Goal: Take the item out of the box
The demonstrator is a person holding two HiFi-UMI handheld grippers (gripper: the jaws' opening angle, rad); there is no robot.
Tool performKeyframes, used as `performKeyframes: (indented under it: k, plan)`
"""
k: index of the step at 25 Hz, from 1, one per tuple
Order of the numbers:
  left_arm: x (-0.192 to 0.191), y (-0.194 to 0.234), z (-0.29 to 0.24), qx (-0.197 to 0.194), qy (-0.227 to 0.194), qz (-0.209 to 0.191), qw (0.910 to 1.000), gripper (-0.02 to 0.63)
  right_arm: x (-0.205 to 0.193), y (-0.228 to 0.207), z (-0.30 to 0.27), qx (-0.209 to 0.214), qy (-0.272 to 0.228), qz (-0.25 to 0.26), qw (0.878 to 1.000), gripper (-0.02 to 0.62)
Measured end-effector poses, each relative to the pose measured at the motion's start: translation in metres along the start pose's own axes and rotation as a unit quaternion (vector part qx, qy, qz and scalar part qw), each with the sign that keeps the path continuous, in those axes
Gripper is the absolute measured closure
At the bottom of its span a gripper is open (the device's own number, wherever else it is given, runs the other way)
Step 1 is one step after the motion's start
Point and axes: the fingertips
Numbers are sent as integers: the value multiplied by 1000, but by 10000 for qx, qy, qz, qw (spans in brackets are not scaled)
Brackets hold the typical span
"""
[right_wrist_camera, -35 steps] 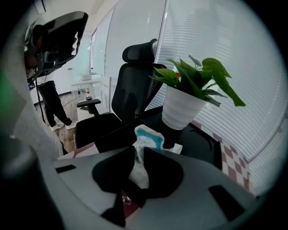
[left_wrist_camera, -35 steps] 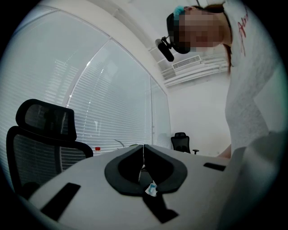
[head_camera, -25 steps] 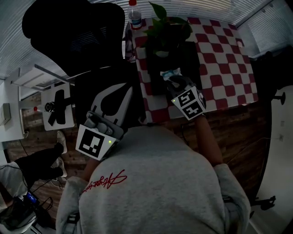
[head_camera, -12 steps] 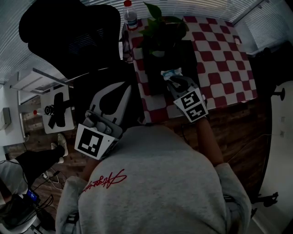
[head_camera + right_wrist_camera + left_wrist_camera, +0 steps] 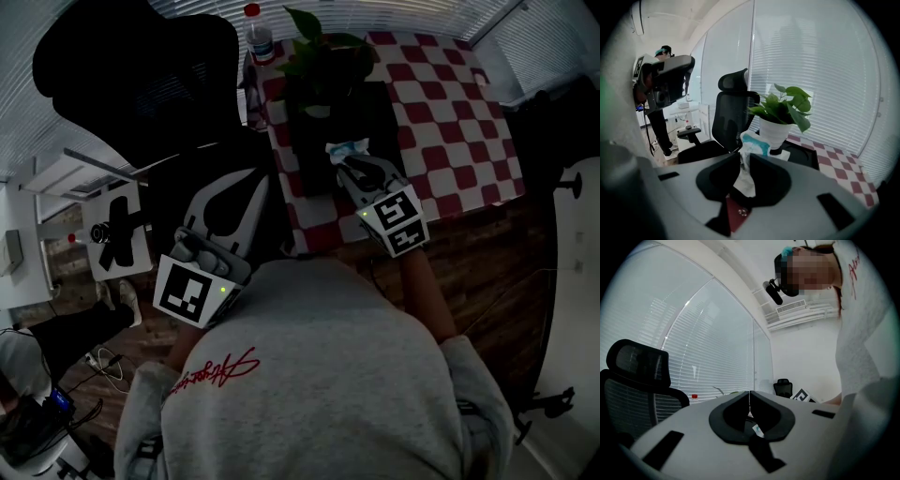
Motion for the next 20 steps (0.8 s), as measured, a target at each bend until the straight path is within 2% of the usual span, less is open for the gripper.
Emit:
performKeyframes:
  k: [20]
  plan:
    - [-1, -9, -12, -204, -8, 23, 9998, 589, 27, 3, 30, -56, -690, -283, 9972, 523]
Point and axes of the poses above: the fingertips, and each gripper's own axes: z backward along the fingers, y to its left, x out of its top, and after that the axes turned 4 degrees about -z, right-handed
